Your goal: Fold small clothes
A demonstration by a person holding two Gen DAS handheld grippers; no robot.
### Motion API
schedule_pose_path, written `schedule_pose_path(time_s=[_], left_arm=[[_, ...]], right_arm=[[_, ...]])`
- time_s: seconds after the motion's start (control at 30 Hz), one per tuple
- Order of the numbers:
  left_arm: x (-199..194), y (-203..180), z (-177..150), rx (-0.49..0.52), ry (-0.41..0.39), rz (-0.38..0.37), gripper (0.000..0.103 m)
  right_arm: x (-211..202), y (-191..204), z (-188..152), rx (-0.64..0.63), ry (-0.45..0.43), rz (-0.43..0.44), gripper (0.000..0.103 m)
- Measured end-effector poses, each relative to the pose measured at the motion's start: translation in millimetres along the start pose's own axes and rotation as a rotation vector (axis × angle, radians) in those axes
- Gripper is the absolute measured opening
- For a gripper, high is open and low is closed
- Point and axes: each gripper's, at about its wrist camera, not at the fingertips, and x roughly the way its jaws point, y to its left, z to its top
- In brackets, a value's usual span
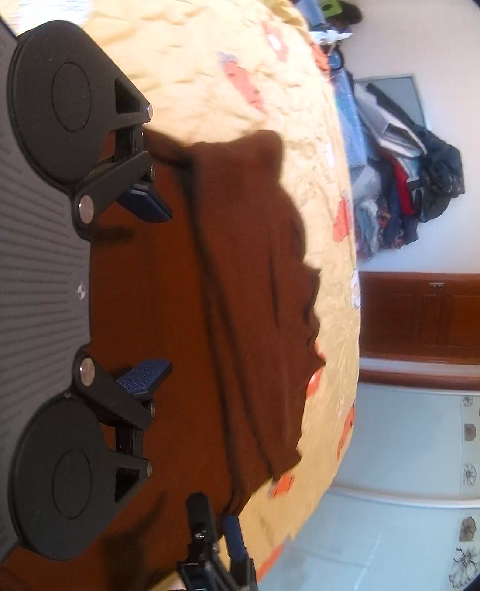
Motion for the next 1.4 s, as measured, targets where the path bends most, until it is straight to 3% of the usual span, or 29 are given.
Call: schedule_pose_path(time_s=[0.07,0.13,0.17,0.2,0.47,0.7,0.83,0.93,1.0,1.1,1.17,1.23,1.3,1.33,1.4], left_arm=[[-2,-7,-9,0.01,0.056,-0.019,0.081],[1,-15,-18,0.035,0.107,0.021,0.083],[-2,-19,-22,0.048,0.089,0.043,0.083],[-4,-21,-23,0.049,0.093,0.051,0.083],[-15,-22,-31,0.032,0.123,0.074,0.084],[-39,-15,-48,0.008,0.167,0.059,0.085],[-86,-10,-94,0.018,0.16,0.1,0.102],[-122,3,-123,-0.085,0.17,0.087,0.103],[-136,6,-127,-0.092,0.167,0.115,0.103],[-153,9,-113,-0.11,0.049,0.12,0.103],[-148,14,-100,-0.159,0.017,0.074,0.103],[-127,26,-94,-0.252,0.064,0.004,0.103],[-106,37,-98,-0.341,0.144,-0.003,0.103],[-111,34,-99,-0.326,0.11,0.017,0.103],[-116,35,-103,-0.317,0.125,0.026,0.103]], right_arm=[[-10,17,-16,-0.051,0.019,0.001,0.103],[-7,32,-30,-0.106,0.061,0.002,0.103],[-1,35,-34,-0.123,0.094,-0.013,0.103],[-2,42,-41,-0.176,0.056,-0.057,0.103],[-11,50,-24,-0.03,0.076,-0.031,0.103],[0,67,-36,-0.111,0.088,-0.084,0.103],[-4,67,-45,-0.124,0.063,-0.073,0.103],[-9,64,-50,-0.124,0.051,-0.065,0.103],[-13,64,-51,-0.109,0.042,-0.068,0.103],[-22,64,-51,-0.062,0.019,-0.049,0.103],[-25,68,-52,-0.045,0.015,-0.03,0.103],[-23,73,-58,-0.062,0.033,-0.029,0.103],[-26,80,-73,-0.155,0.018,-0.07,0.103],[-34,80,-82,-0.192,-0.012,-0.07,0.103],[-50,67,-94,-0.151,0.0,-0.054,0.103]])
